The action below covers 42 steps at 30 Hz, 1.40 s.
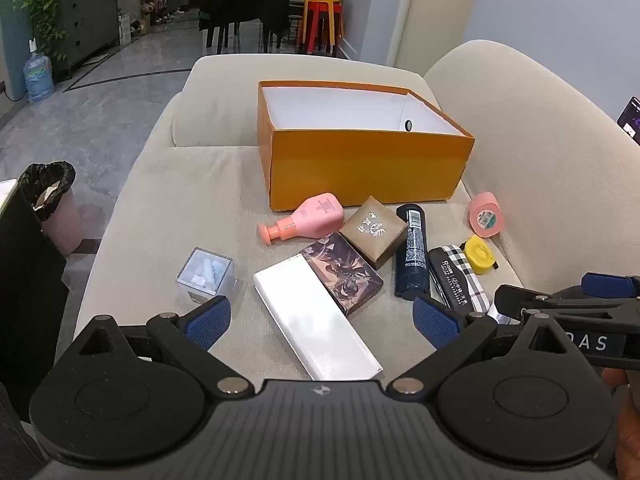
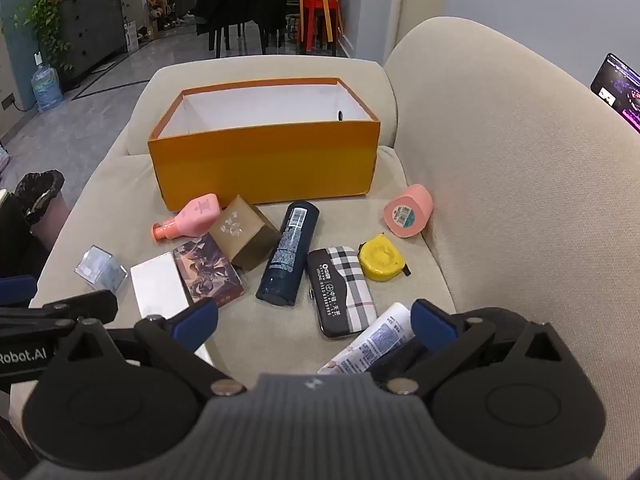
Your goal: Organize rigid objects
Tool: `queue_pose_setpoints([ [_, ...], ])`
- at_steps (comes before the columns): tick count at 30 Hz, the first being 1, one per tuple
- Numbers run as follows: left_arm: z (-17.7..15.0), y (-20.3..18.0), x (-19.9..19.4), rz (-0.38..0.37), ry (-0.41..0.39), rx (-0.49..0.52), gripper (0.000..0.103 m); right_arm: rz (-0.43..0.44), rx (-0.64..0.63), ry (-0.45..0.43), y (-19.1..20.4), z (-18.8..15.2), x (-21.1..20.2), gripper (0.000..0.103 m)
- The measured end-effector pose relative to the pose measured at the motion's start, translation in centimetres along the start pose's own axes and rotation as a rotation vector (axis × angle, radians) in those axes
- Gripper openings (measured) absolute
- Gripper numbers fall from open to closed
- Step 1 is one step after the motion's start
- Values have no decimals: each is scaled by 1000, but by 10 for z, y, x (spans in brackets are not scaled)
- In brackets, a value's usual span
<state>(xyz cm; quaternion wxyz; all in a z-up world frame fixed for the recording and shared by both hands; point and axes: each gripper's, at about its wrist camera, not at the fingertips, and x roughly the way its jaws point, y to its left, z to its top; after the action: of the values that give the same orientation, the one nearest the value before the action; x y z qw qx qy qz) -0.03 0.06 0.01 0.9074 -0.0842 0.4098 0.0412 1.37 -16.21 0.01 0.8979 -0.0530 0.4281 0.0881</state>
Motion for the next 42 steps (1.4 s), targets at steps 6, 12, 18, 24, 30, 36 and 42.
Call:
queue_pose_setpoints([
  [6,-2,1,-5,5,-15,8,103,-3,-4,2,1,1,0,101],
  [12,0,-2,2,2,8,-2,103,-7,-7,6,2,2,1,101],
  [18,0,1,1,-2,13,-7,103,-9,-9,5,3,2,0,101],
  [24,0,2,1,-3,14,-8,103,-10,-10,6,3,3,2,101],
  [30,0,2,2,-2,16,-10,103,-10,-11,5,3,2,1,101],
  [36,0,2,3,-2,16,-11,103,-12,-11,7,3,2,0,101],
  [42,0,2,3,-3,17,-11,103,-13,-11,8,4,2,0,101],
])
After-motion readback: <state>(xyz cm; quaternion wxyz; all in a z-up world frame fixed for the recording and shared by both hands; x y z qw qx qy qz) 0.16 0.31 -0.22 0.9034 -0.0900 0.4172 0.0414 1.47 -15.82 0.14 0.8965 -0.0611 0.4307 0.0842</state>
